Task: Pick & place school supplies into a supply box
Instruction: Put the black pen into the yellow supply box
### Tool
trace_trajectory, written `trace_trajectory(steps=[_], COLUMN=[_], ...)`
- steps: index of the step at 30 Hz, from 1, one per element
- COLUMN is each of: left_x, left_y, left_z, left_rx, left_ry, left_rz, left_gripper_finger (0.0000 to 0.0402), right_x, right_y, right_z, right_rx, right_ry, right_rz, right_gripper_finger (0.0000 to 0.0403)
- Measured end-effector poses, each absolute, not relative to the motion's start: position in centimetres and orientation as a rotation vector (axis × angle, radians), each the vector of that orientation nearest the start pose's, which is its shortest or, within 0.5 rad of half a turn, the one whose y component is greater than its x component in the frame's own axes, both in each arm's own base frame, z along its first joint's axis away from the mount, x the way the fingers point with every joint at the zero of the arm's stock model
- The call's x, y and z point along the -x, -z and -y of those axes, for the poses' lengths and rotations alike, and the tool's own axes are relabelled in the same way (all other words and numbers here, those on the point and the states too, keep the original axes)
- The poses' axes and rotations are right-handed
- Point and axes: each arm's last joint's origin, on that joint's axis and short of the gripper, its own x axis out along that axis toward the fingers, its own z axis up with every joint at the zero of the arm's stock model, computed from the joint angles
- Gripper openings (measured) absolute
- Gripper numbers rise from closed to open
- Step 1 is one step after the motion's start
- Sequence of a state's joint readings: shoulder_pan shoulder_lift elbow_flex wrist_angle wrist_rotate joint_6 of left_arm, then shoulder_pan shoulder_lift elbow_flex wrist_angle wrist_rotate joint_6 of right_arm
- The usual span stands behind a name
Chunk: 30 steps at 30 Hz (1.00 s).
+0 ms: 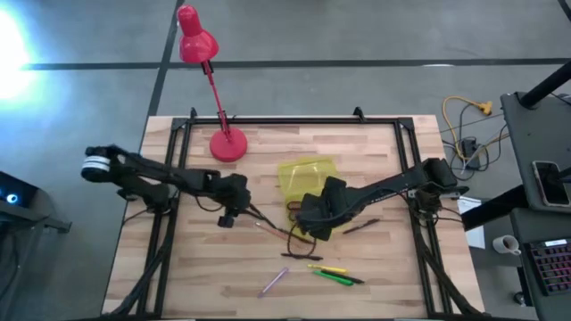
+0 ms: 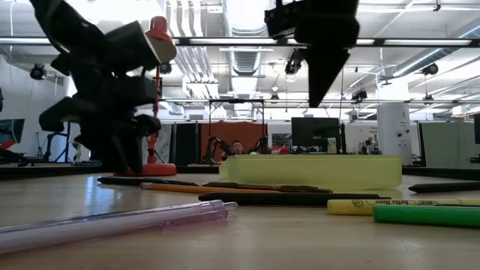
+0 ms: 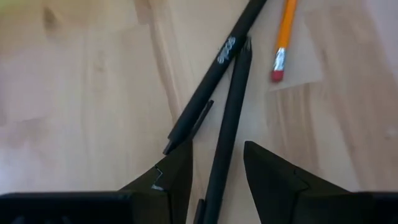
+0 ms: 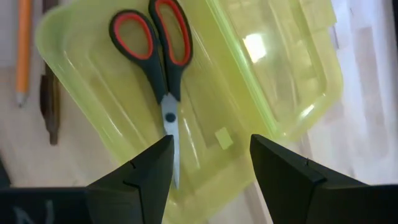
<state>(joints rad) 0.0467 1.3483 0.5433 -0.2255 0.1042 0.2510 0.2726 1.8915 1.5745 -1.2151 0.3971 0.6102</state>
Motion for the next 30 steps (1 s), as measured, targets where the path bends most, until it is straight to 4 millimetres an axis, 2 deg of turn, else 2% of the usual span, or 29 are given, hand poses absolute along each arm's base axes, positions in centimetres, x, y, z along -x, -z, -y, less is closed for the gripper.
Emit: trace_trajectory(steps=[4,9,13,17,20,23,27,30], left_x=[-23.0,-23.1,-23.1,-23.0,-23.0,-22.9,-23.0,-24.7], left_y=[-13.2,-11.9,-11.6,-11.6,-11.6,-12.5,-15.0,-19.1], left_z=[-0.8,-0.8,-0.8,-0.8,-0.7,-0.7,-0.6,-0.7], left_rx=[-0.142,-0.115,-0.111,-0.107,-0.075,-0.028,0.068,0.137], left_ry=[0.193,0.190,0.185,0.184,0.163,0.135,0.094,0.051], left_rz=[-1.072,-1.143,-1.158,-1.165,-1.174,-1.180,-1.173,-0.980], left_gripper_finger=[0.0128,0.0114,0.0074,0.0018,0.0015,0.0016,0.0011,0.0011], right_x=[-33.9,-32.1,-29.9,-27.1,-24.9,-22.8,-20.9,-20.4], right_y=[-23.9,-24.1,-25.6,-27.5,-28.6,-29.5,-30.2,-30.1], right_z=[-9.1,-8.7,-7.9,-6.9,-6.1,-5.4,-4.6,-4.2], right_rx=[0.043,0.110,0.094,-0.022,-0.109,-0.178,-0.237,-0.270], right_ry=[0.595,0.734,0.861,0.951,1.007,1.045,1.070,1.076], right_rz=[-1.352,-1.401,-1.337,-1.210,-1.110,-1.016,-0.905,-0.855], right_gripper_finger=[0.0203,0.0190,0.0167,0.0142,0.0126,0.0114,0.0102,0.0095])
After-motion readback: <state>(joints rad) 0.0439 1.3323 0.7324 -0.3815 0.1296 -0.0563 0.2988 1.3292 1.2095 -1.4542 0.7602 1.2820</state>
